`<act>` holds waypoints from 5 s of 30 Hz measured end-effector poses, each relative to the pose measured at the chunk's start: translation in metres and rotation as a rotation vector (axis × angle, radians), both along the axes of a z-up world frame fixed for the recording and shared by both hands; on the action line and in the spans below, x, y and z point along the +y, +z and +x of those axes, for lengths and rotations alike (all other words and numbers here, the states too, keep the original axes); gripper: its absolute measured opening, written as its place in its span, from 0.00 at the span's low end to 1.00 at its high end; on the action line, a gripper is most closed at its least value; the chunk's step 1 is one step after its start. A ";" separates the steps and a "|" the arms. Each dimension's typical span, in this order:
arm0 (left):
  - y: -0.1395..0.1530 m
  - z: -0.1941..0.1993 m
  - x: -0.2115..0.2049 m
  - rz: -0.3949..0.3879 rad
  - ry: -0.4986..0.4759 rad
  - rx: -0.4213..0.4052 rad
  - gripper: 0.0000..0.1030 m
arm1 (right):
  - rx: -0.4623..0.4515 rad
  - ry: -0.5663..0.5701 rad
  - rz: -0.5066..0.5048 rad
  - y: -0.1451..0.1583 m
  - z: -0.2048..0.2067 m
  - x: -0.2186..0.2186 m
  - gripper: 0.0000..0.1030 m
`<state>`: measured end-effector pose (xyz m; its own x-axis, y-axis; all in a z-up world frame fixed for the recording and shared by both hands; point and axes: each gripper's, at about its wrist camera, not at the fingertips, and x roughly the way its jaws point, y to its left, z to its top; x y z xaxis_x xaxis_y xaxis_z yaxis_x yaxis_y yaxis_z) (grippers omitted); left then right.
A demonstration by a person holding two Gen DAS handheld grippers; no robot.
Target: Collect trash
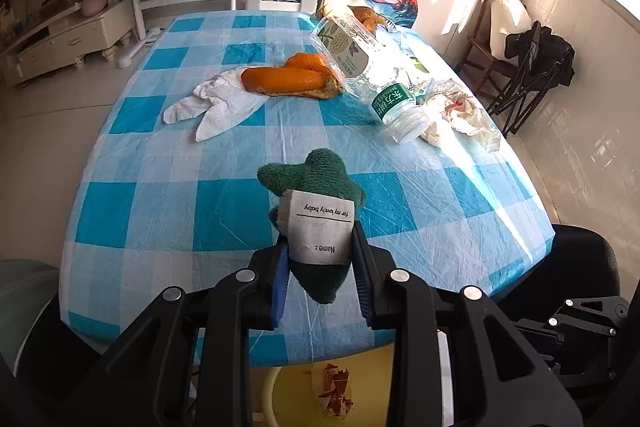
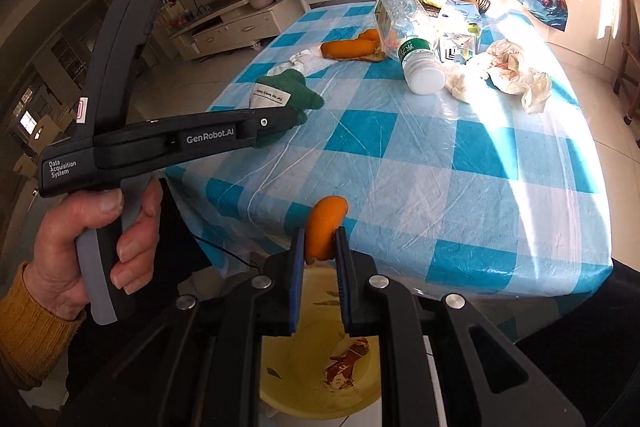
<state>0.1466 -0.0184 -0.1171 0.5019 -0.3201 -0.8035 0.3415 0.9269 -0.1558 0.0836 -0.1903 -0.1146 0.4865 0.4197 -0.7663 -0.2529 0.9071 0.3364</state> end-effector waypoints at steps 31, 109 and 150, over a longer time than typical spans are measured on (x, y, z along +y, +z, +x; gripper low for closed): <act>-0.029 -0.096 0.040 0.077 -0.007 0.134 0.54 | 0.000 -0.023 0.018 -0.014 -0.033 0.005 0.54; -0.048 0.198 -0.019 0.184 0.049 -0.029 0.94 | -0.200 0.097 -0.194 -0.029 -0.032 0.083 0.73; -0.048 0.199 -0.018 0.184 0.049 -0.029 0.94 | -0.234 -0.181 0.003 -0.010 -0.017 -0.013 0.74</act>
